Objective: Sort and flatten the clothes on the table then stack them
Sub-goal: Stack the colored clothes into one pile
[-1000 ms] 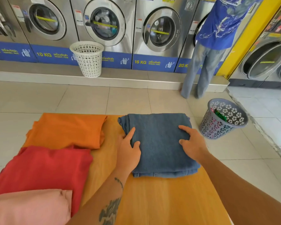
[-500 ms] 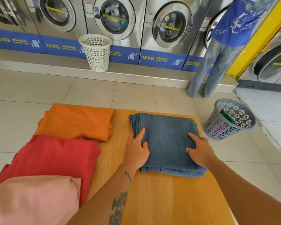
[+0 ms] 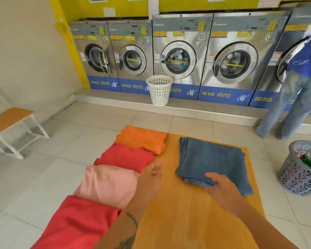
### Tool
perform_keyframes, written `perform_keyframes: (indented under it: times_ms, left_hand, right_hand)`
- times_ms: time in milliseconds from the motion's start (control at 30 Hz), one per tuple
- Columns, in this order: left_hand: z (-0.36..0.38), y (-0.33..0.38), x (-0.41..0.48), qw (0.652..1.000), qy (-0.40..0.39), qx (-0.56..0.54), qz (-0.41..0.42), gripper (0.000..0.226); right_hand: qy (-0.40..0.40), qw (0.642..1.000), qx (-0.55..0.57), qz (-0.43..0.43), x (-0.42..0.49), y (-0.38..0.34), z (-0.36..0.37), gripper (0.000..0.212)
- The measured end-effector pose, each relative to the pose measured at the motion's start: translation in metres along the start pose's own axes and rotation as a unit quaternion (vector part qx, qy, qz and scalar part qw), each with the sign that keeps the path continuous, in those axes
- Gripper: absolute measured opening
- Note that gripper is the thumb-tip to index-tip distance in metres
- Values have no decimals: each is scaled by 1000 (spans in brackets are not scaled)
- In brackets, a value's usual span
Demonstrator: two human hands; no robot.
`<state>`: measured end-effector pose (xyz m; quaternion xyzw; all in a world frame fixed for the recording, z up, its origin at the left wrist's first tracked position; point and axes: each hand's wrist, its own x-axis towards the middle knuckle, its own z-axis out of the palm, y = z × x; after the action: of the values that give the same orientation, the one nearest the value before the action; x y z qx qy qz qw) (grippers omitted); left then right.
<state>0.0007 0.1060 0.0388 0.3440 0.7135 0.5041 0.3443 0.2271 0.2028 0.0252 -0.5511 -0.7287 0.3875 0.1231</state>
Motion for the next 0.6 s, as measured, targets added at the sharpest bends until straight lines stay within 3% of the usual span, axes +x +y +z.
perform_keyframes:
  times_ms: [100,367,600]
  left_hand:
    - [-27,-7,-31,999,22,-28,-3,31]
    - [-115,-30,-33,996,62,-55,-33,43]
    - [-217,-74,27,996,64,-51,-41,42]
  right_hand:
    - [-44,999,2,-5,-15,-17,7,48]
    - [-124,992,33,15,-31,-66,60,42]
    - [-106,981,133,90,-12,-125,141,43]
